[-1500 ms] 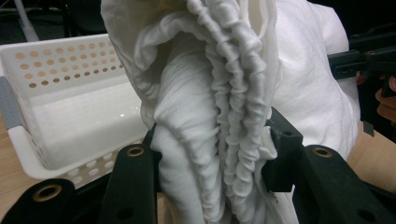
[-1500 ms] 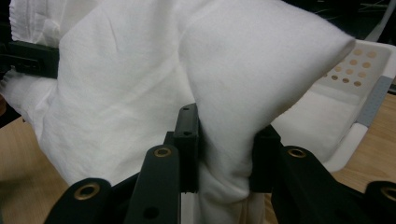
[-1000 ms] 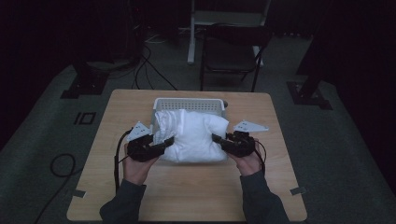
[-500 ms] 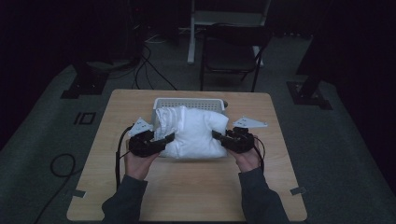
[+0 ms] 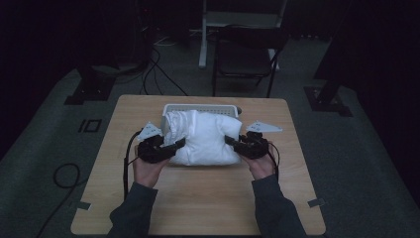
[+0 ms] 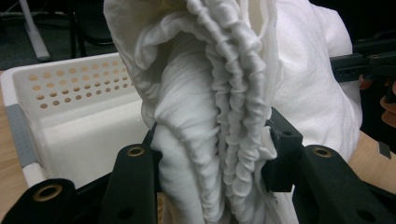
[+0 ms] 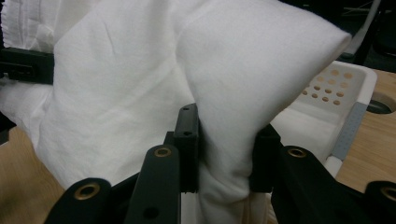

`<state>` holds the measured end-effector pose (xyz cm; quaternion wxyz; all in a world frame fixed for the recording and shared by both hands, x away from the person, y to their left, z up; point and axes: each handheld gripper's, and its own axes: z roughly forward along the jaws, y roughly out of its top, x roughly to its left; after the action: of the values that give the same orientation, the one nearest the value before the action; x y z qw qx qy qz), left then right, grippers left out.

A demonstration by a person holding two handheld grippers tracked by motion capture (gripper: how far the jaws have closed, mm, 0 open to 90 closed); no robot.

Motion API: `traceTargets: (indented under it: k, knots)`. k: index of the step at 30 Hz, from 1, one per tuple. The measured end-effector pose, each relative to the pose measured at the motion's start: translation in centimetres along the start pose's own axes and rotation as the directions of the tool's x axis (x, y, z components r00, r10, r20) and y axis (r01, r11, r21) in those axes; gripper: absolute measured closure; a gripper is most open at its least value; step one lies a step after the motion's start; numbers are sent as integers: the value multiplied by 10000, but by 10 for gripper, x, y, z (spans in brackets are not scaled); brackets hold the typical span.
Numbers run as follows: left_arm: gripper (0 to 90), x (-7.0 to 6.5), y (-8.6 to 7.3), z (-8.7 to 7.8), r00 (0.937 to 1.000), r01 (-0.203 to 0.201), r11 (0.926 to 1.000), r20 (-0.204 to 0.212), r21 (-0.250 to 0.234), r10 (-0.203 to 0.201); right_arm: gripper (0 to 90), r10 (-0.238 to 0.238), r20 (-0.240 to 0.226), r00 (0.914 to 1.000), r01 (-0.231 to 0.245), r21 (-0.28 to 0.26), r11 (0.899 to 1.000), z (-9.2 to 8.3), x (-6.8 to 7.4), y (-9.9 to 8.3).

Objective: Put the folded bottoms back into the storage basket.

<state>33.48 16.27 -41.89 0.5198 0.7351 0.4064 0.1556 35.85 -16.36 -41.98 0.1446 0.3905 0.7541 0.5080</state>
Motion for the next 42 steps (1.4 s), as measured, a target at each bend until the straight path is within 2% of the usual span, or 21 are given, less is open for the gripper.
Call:
traceTargets:
  k: [42]
  knots:
    - [560, 16, 18, 16, 9998, 22, 9999, -196, -144, -25, 713, 83, 337, 9994, -82, -25, 10000, 15, -13, 21]
